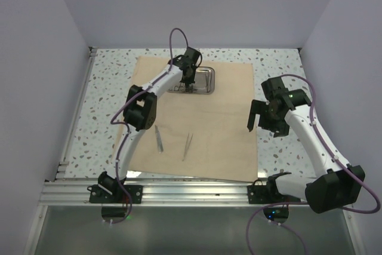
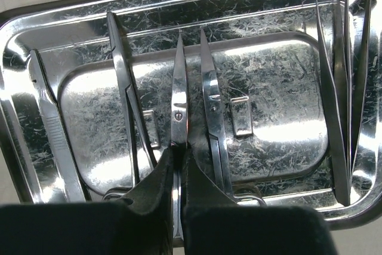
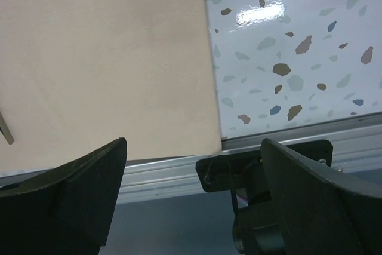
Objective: Open and lay out the surgical kit
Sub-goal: Pick up the medical item from the container, then place the medical item in the surgical kit.
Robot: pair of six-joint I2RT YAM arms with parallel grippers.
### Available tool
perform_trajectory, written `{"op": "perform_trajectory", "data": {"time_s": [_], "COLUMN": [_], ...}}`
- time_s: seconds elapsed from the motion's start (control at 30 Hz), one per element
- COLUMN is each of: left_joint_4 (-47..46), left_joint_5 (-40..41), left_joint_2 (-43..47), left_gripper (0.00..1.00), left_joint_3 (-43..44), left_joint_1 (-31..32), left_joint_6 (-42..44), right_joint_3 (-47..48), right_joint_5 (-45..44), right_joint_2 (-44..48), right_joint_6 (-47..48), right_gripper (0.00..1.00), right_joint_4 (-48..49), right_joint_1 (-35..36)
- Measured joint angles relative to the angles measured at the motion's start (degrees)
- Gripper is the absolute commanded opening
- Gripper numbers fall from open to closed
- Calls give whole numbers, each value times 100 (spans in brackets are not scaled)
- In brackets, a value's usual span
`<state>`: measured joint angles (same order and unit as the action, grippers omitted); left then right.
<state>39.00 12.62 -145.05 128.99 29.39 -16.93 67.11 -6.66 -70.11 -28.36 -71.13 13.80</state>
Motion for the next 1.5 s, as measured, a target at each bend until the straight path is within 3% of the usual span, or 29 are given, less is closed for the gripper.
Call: {"op": "perform_trajectory", "data": {"time_s": [0.27,0.5,0.7,0.9,1.03,1.13,1.17,1.27,1.4,1.5], "left_joint_4": [636,807,848,933,1051,1093,1108,1150,1349,1478], "left_joint_5": [-2,74,306,286,238,192,173,149,227,358], "left_joint_2": [293,1880,2920,2892,2708,2610,2586,2557,2557,2649], "left_gripper": [0,0,0,0,0,27,51,86,89,86], "left_joint_3": [92,-922,-1808,-2616,-2769,-2798,-2800,-2798,-2682,-2566], "left_joint_1": [4,337,1742,3458,3845,3864,3862,3851,3849,3766], "left_joint_6": [-487,-1401,-2494,-3659,-4111,-4358,-4402,-4527,-4586,-4461], "right_joint_3": [514,1574,1904,2129,2090,1899,1834,1685,1637,1646], "right_joint_5": [28,199,328,328,337,391,422,476,481,533], "right_joint_2": [105,269,367,503,713,916,962,1032,1032,1019], "right_joint_6": [-7,-9,-17,-57,-57,-63,-70,-83,-122,-170], "right_gripper": [98,98,98,98,98,98,98,98,98,98], "right_joint_4": [-101,-216,-450,-498,-514,-529,-538,-557,-560,-562], "right_joint_1": [0,0,0,0,0,0,0,0,0,0]}}
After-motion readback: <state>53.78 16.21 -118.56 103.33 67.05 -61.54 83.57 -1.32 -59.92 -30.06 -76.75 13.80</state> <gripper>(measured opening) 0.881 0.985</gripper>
